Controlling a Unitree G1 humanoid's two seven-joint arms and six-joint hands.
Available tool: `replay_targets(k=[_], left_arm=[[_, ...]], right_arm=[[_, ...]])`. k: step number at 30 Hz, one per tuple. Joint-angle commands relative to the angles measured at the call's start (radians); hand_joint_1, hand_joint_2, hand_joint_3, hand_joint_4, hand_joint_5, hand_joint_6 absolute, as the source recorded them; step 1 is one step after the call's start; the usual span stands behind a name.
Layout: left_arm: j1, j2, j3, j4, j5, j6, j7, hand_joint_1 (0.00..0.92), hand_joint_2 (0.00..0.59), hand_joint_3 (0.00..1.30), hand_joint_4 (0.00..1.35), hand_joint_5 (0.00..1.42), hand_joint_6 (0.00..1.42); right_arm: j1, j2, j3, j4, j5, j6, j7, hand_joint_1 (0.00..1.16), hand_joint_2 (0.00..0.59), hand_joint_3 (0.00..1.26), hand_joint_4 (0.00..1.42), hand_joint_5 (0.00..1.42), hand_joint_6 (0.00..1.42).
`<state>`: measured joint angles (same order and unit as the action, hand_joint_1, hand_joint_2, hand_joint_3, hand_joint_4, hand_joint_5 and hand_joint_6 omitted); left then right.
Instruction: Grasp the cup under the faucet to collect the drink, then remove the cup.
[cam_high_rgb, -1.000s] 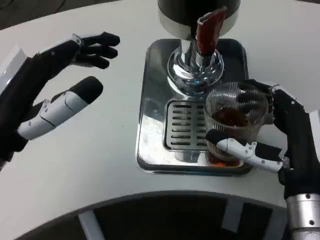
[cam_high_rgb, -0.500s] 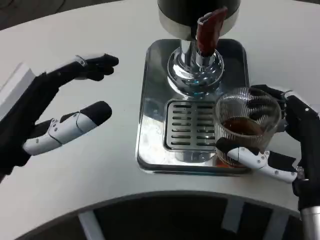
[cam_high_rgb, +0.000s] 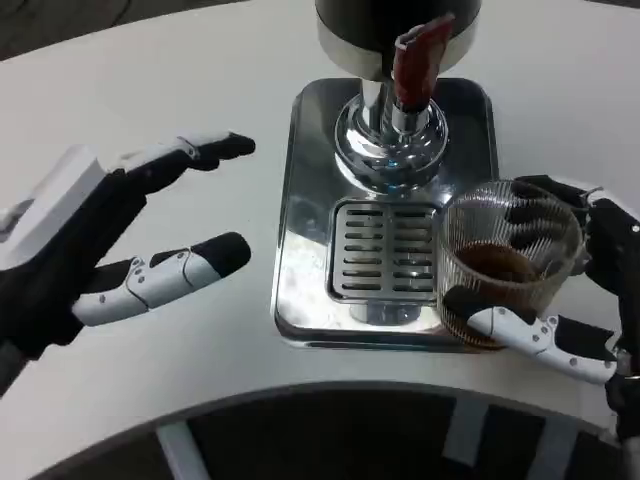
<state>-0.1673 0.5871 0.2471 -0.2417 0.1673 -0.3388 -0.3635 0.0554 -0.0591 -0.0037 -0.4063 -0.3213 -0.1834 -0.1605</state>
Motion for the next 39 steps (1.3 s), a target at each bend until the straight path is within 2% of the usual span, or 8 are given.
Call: replay_targets(k=[1,7,13,18,27,39], left_arm=[[0.016,0.009,-0.032,-0.007,0.016,-0.001,0.0,0.0,0.126,0.25,0.19,0.2,0.17],[0.017,0.003,-0.06,-0.018,0.024,0.001,0.003,0.0,0.126,0.25,0.19,0.2,0.16],[0.043,0.009,-0.084,-0.058,0.046,-0.002,-0.002,0.0,0.126,0.24,0.17,0.18,0.15],[0.065,0.019,-0.084,-0.088,0.074,0.009,-0.007,0.0,0.126,0.22,0.14,0.15,0.13],[0.114,0.026,-0.089,-0.156,0.112,0.033,-0.023,0.0,0.121,0.14,0.0,0.04,0.08],[0.211,0.043,-0.06,-0.233,0.129,0.066,-0.04,0.0,0.117,0.09,0.0,0.0,0.06]], right_arm=[[0.021,0.004,0.001,-0.063,0.022,-0.013,0.016,1.06,0.126,0.74,0.83,1.0,0.87],[0.035,0.004,-0.001,-0.093,0.038,-0.013,0.034,1.07,0.118,0.76,0.83,1.01,0.9],[0.052,-0.004,0.016,-0.136,0.041,-0.024,0.064,1.07,0.117,0.76,0.85,1.01,0.92],[0.055,-0.008,0.015,-0.15,0.048,-0.021,0.084,1.07,0.11,0.78,0.87,1.03,0.94],[0.048,-0.031,0.025,-0.167,0.069,-0.025,0.137,1.07,0.108,0.78,0.87,1.04,0.97],[0.043,-0.051,0.04,-0.173,0.096,-0.03,0.193,1.07,0.108,0.81,0.89,1.05,1.0]])
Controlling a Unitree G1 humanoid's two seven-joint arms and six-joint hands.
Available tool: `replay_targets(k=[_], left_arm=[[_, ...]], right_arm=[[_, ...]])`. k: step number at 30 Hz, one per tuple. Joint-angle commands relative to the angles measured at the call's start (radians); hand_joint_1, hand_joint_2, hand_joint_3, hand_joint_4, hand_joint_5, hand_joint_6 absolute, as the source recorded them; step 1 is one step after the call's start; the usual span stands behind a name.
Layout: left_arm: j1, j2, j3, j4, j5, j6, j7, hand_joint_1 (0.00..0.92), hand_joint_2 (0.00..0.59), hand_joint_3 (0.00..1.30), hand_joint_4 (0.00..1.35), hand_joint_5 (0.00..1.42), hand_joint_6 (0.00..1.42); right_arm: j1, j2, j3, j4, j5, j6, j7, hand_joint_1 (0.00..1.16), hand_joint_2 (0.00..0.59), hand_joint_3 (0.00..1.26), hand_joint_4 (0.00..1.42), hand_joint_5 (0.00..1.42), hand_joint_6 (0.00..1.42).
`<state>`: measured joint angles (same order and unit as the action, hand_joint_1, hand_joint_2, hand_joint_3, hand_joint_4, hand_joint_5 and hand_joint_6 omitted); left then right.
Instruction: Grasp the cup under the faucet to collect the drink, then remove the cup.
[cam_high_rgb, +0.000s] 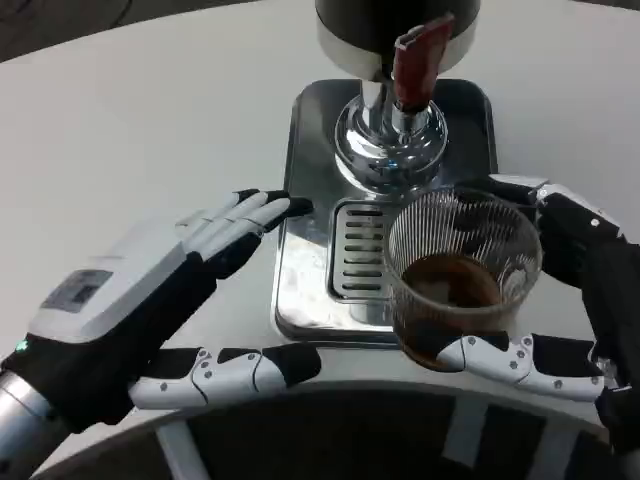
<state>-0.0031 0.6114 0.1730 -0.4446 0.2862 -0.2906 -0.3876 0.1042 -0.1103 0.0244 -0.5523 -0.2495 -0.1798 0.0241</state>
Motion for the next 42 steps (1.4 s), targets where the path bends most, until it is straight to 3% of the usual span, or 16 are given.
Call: replay_targets(k=[1,18,42], left_arm=[[0.057,0.02,0.018,-0.04,0.014,0.023,-0.019,0.0,0.116,0.09,0.0,0.0,0.06],[0.203,0.021,0.062,-0.178,0.095,0.135,-0.048,0.0,0.112,0.04,0.0,0.0,0.05],[0.268,0.015,0.114,-0.224,0.106,0.162,-0.048,0.0,0.102,0.02,0.0,0.0,0.0]], right_arm=[[-0.008,-0.001,0.013,-0.027,0.025,-0.034,0.01,1.07,0.108,0.81,0.9,1.05,1.0],[-0.046,-0.01,0.058,-0.005,0.041,-0.047,0.031,1.07,0.108,0.82,0.9,1.08,1.04],[-0.074,-0.006,0.114,-0.006,0.047,-0.028,0.046,1.07,0.108,0.83,0.91,1.09,1.06]])
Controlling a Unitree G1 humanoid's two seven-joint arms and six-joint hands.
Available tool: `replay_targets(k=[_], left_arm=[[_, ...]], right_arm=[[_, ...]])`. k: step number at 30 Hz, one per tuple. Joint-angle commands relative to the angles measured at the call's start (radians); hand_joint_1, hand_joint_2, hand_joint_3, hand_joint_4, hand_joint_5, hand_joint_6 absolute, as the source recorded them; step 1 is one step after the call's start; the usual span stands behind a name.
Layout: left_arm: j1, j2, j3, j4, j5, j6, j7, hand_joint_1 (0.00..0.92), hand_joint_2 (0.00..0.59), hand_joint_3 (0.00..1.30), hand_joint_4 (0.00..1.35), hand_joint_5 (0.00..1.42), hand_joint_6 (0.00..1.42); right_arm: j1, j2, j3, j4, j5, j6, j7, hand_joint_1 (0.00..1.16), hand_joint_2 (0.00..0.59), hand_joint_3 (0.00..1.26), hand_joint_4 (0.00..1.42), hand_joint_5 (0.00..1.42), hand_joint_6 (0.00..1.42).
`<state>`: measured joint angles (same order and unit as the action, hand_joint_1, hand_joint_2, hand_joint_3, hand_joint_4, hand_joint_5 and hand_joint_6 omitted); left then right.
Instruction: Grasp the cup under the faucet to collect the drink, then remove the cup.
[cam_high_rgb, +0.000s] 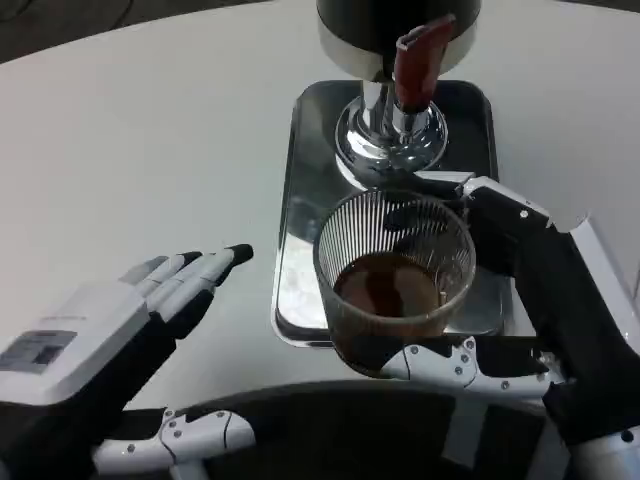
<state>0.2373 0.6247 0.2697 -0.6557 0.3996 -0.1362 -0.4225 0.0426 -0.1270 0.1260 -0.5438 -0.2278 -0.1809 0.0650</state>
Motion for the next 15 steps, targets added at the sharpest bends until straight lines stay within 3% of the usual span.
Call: replay_targets(k=[1,15], left_arm=[[0.03,0.001,0.019,-0.015,-0.009,0.009,-0.014,0.0,0.102,0.02,0.0,0.0,0.0],[0.051,-0.001,0.044,-0.023,-0.02,0.015,-0.015,0.0,0.102,0.02,0.0,0.0,0.0]], right_arm=[[-0.013,0.011,0.014,-0.014,0.026,-0.027,0.007,1.07,0.108,0.83,0.91,1.09,1.07],[-0.015,0.01,0.022,-0.011,0.03,-0.029,0.014,1.06,0.107,0.84,0.92,1.09,1.07]])
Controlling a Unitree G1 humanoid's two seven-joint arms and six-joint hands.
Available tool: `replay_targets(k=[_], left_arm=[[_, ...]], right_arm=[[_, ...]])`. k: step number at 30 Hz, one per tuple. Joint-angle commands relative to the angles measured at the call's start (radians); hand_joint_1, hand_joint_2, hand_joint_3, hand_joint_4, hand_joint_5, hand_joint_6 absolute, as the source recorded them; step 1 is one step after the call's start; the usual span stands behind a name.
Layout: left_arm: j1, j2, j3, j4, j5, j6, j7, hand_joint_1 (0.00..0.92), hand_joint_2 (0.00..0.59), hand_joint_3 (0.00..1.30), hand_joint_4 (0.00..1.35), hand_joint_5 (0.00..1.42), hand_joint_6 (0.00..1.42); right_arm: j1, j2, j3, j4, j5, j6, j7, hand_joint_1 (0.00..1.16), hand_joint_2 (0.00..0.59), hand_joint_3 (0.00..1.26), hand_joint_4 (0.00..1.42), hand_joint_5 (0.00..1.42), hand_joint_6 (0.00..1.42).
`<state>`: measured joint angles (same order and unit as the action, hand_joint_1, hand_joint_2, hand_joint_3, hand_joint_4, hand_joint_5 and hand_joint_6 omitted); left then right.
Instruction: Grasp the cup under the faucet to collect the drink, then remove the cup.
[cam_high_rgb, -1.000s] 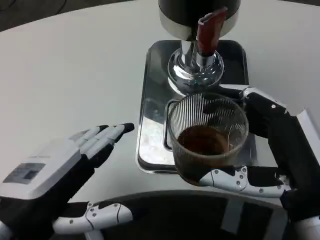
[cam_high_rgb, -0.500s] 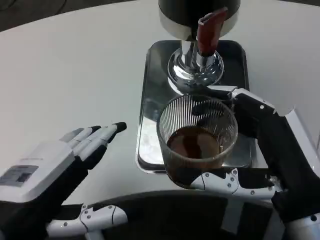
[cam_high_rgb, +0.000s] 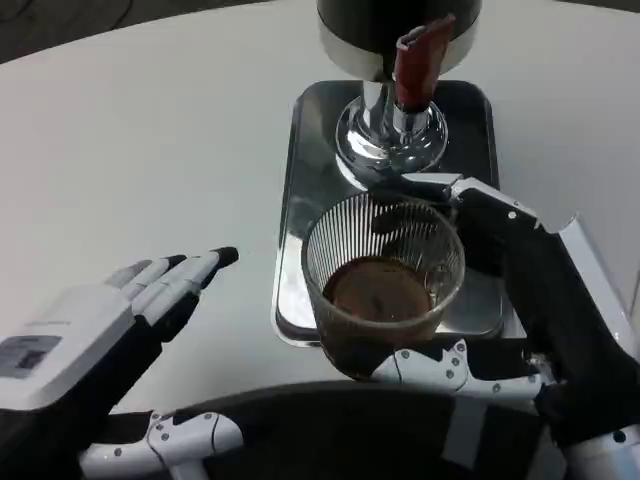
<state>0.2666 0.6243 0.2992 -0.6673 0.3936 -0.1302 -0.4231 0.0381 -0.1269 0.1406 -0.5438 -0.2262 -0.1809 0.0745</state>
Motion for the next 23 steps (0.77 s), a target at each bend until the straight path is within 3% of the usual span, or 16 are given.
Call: replay_targets(k=[1,23], left_arm=[[0.022,-0.001,0.016,-0.011,-0.014,0.009,-0.014,0.0,0.102,0.02,0.0,0.0,0.0],[0.031,0.003,0.024,-0.011,-0.027,0.008,-0.015,0.0,0.102,0.02,0.0,0.0,0.0]], right_arm=[[-0.012,0.01,0.008,-0.011,0.028,-0.029,0.005,1.06,0.107,0.84,0.92,1.09,1.07],[-0.009,0.01,0.009,-0.02,0.025,-0.022,0.009,1.06,0.107,0.86,0.93,1.11,1.09]])
